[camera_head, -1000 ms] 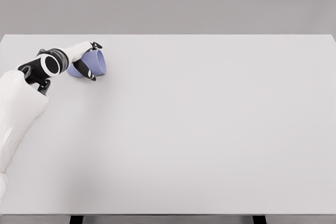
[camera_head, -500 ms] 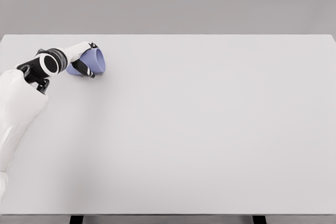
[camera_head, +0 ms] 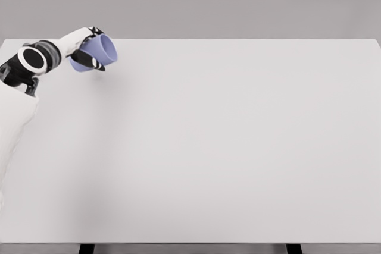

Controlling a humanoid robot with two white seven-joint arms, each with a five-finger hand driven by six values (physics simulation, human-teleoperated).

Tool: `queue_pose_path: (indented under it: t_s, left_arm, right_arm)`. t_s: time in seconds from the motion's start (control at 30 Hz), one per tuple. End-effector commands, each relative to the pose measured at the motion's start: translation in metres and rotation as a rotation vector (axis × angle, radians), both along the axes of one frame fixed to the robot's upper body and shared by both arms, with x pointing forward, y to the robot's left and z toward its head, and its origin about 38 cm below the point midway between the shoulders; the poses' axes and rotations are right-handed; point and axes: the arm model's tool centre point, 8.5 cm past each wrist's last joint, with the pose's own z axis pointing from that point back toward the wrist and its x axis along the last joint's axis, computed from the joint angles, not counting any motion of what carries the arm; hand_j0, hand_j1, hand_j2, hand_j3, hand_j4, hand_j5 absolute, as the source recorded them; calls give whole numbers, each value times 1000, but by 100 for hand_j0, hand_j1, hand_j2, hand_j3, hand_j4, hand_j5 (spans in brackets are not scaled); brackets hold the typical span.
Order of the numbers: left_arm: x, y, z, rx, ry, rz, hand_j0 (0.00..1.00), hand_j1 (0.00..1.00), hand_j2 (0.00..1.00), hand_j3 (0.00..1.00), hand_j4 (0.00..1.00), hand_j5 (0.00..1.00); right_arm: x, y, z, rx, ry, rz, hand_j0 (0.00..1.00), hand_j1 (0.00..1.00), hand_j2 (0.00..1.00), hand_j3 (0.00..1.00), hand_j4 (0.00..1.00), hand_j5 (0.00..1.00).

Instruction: Flip the cup with left arm and place it on the table

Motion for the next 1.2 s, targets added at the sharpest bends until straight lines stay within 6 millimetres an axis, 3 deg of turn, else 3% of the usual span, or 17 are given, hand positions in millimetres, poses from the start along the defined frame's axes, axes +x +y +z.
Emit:
queue_pose_path:
  t_s: [0.0,0.07,0.37,0.63,0.93,1.17]
  left_arm:
    - [0,5,10,-54,-32,-11,54,54,54,54,54,54]
    - [1,10,18,-80,-79,-29,54,54,54,54,54,54]
    - [-11,8,11,-204,-118,-130,54,54,54,54,54,54]
    - [-27,25,4,-351,-228,-209,54,54,54,54,54,54]
    - [-47,43,-16,-520,-276,-213,54,54,54,54,54,54]
    - [-58,53,-43,-618,-320,-223,54,54,54,54,54,54]
  right_arm:
    - [0,0,0,0,0,0,100,100,100,100,100,100]
    - [0,0,0,0,0,0,100,100,100,100,100,100]
    - [0,0,0,0,0,0,100,100,100,100,100,100]
    - [0,0,0,0,0,0,100,100,100,100,100,100]
    - [0,0,0,0,0,0,100,100,100,100,100,100]
    - [-1,0,0,0,1,0,100,100,100,100,100,100]
